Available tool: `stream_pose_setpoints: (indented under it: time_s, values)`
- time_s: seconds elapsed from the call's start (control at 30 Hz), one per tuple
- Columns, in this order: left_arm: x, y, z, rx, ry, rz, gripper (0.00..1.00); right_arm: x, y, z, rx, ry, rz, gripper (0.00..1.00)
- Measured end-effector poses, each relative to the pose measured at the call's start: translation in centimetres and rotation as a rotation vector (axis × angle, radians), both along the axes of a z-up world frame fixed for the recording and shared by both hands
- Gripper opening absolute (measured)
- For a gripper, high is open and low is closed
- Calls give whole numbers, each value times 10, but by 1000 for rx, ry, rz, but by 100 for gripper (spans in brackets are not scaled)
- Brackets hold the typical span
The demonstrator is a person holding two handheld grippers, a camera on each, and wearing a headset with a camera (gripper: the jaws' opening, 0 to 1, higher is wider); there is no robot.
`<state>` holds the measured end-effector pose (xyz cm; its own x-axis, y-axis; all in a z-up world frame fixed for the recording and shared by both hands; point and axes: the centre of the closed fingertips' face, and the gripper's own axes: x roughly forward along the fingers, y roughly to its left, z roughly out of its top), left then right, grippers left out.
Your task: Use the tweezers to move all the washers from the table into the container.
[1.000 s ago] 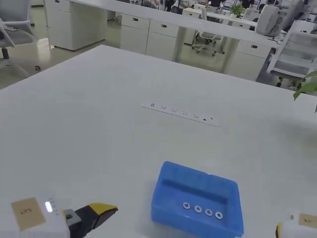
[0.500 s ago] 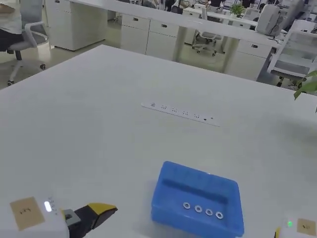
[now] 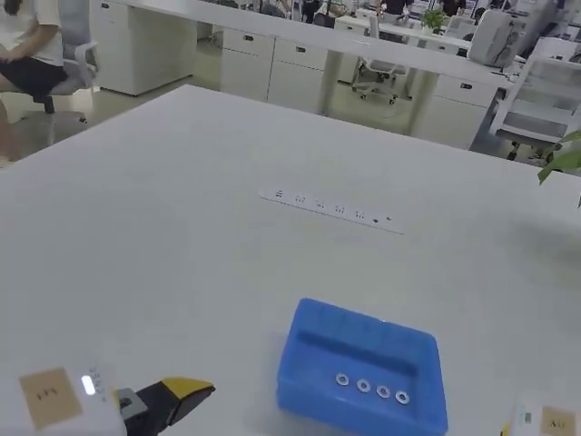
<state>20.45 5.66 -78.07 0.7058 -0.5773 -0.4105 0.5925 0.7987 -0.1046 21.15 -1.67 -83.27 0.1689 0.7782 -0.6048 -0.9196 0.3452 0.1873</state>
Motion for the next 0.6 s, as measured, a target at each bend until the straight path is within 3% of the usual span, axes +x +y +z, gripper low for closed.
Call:
stream_pose_setpoints:
  time_s: [0.4,0.5,0.6]
  values:
    - [-2,-3,-2,3,11,-18,62,-6,4,0,-3,-38,19,4]
    - [-2,-4,-3,4,15,-23,62,-7,4,0,-13,-80,39,3]
    - [-3,-5,-4,3,20,-32,62,-4,4,0,-16,-80,22,2]
